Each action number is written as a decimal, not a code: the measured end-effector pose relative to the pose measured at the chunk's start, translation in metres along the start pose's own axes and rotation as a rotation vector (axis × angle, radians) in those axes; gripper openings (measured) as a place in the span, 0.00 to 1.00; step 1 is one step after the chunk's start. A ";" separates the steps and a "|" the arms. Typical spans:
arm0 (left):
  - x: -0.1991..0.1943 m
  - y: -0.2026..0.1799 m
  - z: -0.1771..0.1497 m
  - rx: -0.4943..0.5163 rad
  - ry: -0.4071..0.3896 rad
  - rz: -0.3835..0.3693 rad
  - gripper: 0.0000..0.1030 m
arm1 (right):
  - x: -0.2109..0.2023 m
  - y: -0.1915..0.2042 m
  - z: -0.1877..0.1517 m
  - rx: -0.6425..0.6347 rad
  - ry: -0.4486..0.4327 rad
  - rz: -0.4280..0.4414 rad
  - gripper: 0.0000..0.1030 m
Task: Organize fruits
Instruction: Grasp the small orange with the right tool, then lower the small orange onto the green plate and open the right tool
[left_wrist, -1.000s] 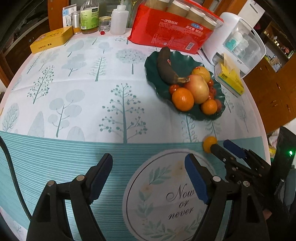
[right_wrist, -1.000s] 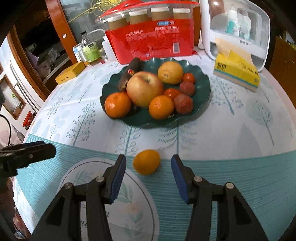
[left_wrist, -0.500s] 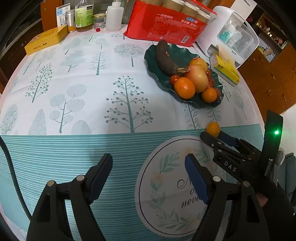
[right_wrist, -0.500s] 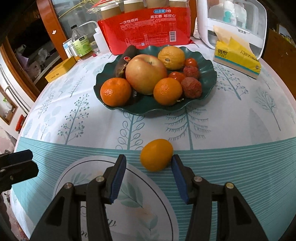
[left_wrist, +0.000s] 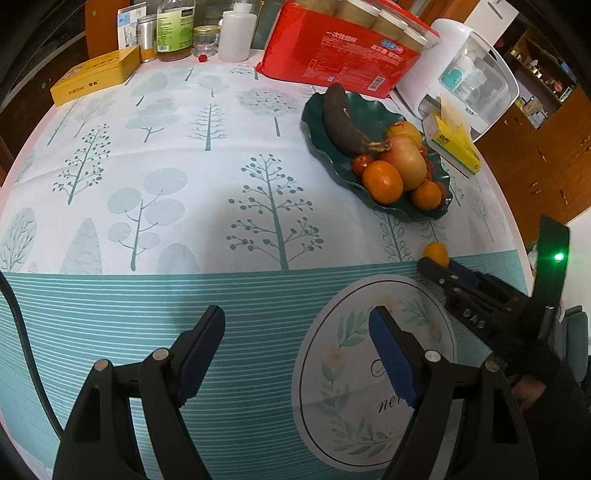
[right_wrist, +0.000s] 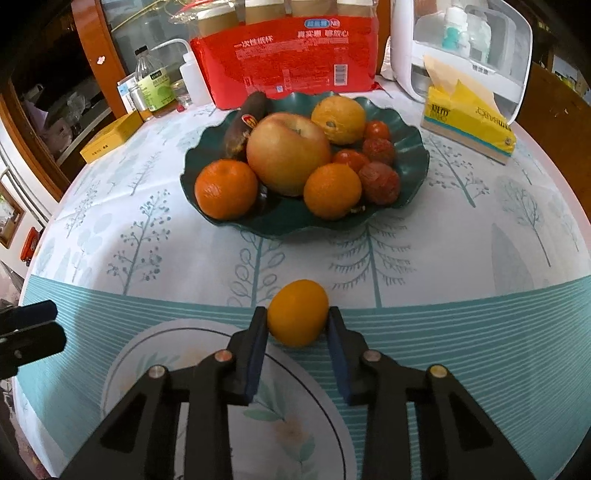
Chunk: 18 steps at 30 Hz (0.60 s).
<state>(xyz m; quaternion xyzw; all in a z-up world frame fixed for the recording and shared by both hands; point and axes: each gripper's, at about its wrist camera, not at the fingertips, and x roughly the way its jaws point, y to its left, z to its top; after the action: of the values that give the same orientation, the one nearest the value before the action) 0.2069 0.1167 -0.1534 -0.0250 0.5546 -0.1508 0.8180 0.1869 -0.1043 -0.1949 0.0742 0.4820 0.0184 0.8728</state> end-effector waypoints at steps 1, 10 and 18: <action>0.000 0.002 0.000 -0.003 -0.001 0.001 0.77 | -0.003 0.001 0.003 -0.014 -0.005 -0.007 0.31; -0.002 0.019 0.000 -0.037 0.002 0.005 0.77 | -0.027 -0.001 0.052 -0.056 -0.092 -0.043 0.31; -0.001 0.031 0.003 -0.064 0.004 0.013 0.77 | -0.022 -0.011 0.101 -0.050 -0.157 -0.064 0.31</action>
<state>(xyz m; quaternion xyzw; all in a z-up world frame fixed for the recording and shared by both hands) 0.2157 0.1460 -0.1578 -0.0472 0.5610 -0.1280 0.8165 0.2602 -0.1288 -0.1251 0.0384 0.4138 -0.0032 0.9096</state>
